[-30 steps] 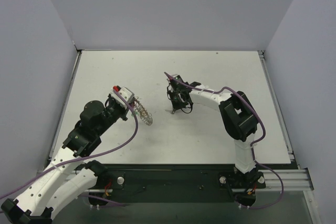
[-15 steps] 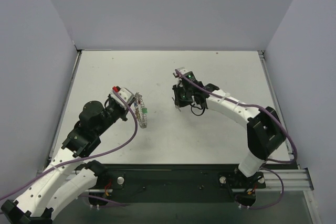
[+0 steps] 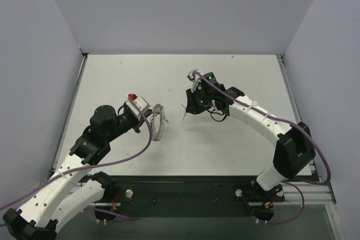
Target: Put the keys on the keyring
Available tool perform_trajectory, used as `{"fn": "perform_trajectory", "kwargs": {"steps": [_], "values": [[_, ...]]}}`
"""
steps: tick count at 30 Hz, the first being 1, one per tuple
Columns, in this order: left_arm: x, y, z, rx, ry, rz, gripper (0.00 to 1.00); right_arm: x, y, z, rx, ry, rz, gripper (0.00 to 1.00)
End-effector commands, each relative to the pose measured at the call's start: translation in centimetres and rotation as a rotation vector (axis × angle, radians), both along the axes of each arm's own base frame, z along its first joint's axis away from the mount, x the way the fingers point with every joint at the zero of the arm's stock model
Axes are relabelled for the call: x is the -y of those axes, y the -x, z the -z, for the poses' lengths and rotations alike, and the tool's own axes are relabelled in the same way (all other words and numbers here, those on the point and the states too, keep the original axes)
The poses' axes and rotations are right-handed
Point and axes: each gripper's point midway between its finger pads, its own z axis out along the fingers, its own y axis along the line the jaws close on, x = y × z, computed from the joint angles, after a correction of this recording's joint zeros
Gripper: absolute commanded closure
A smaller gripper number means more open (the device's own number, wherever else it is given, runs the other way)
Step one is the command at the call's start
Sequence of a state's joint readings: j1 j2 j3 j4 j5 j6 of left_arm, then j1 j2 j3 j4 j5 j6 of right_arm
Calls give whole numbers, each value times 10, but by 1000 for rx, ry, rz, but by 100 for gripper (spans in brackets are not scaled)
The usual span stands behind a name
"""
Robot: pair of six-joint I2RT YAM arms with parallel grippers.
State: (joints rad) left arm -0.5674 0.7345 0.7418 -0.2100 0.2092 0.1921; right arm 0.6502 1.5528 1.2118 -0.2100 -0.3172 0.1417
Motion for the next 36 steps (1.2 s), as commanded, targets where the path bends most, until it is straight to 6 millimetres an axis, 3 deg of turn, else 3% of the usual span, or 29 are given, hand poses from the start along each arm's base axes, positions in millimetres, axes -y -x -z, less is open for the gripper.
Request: {"fn": "perform_trajectory", "kwargs": {"steps": [1, 5, 10, 14, 18, 36], "values": [[7, 6, -52, 116, 86, 52, 100, 6, 12, -7, -88, -2, -1, 100], [12, 11, -50, 105, 81, 95, 100, -7, 26, -32, -30, -90, -104, 100], [29, 25, -48, 105, 77, 228, 100, -18, 60, -75, 51, -243, -295, 100], [37, 34, -50, 122, 85, 290, 100, -23, 69, -104, 80, -339, -320, 100], [37, 29, -48, 120, 74, 251, 100, -31, 75, -122, 57, -437, -316, 100], [32, 20, -49, 123, 59, 149, 100, -75, 88, -139, 20, -545, -361, 100]]}}
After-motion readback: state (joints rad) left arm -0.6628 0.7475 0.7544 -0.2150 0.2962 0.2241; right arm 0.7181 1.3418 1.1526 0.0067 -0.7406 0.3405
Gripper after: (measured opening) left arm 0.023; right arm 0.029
